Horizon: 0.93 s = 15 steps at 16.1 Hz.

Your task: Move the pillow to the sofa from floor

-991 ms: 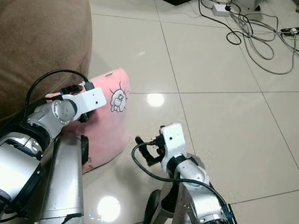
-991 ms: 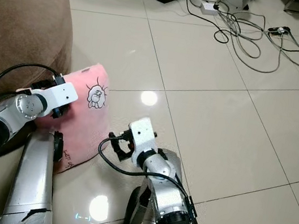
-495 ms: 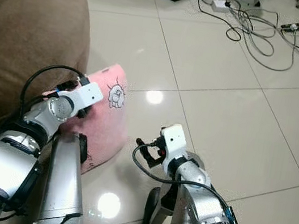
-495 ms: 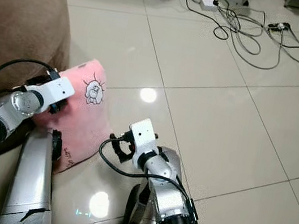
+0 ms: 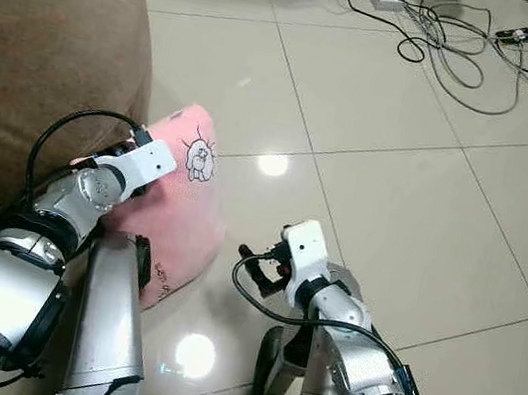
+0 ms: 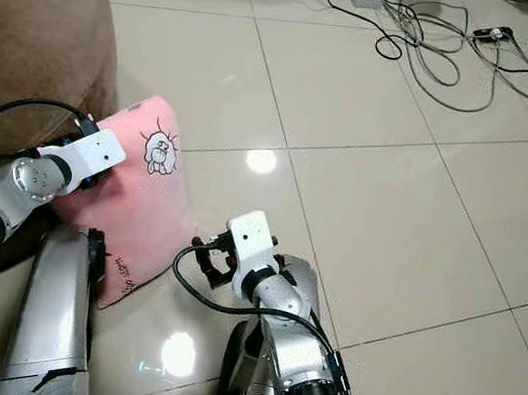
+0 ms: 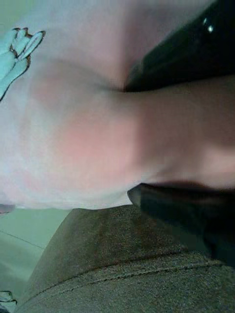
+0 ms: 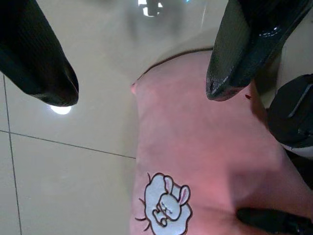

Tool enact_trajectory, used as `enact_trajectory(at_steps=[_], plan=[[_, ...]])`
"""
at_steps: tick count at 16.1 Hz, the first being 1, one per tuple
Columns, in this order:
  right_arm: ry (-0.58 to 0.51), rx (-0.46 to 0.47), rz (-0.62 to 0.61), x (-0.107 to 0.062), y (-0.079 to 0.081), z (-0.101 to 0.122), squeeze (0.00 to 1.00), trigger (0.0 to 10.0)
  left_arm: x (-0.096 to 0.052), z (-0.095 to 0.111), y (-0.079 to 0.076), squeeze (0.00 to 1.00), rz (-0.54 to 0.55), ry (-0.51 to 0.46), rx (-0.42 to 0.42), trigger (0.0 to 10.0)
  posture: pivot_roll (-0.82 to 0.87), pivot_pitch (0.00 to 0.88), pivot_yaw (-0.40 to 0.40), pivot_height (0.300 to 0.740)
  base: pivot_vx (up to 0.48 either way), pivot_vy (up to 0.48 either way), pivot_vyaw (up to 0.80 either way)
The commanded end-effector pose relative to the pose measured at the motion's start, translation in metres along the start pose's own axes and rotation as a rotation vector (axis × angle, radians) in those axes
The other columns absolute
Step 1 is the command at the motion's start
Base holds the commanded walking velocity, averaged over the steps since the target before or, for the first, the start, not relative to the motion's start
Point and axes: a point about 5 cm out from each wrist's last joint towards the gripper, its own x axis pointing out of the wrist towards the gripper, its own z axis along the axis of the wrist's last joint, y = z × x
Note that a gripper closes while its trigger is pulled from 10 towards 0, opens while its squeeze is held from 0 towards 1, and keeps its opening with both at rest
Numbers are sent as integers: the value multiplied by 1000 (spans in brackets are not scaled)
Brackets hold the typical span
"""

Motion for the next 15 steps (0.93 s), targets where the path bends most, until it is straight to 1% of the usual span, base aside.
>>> enact_trajectory(at_steps=[1, 6, 10, 11, 14, 15], plan=[[20, 7, -12, -5, -2, -5, 0, 10000, -1, -6, -4, 0, -15, 12, -40, 0, 128, 295, -167, 437, 0, 0, 0], [25, 4, -17, -6, -4, -6, 0, 10000, -1, -6, -7, 0, -31, 0, -153, 0, 120, 299, -171, 437, 0, 0, 0], [27, 2, -19, -7, -4, -6, 0, 10000, 0, -4, -9, 0, -37, -17, -268, 0, 120, 290, -172, 437, 0, 0, 0], [27, 1, -19, -7, -5, -6, 0, 10000, 0, -5, -11, 0, -41, -22, -302, 0, 124, 281, -173, 437, 0, 0, 0], [26, -3, -19, -6, -5, -5, 0, 10000, -1, -6, -16, 0, -51, -41, -369, 0, 131, 273, -175, 437, 0, 0, 0], [26, -3, -19, -6, -5, -5, 0, 10000, -1, -6, -18, 0, -55, -45, -379, 0, 131, 273, -175, 437, 0, 0, 0]])
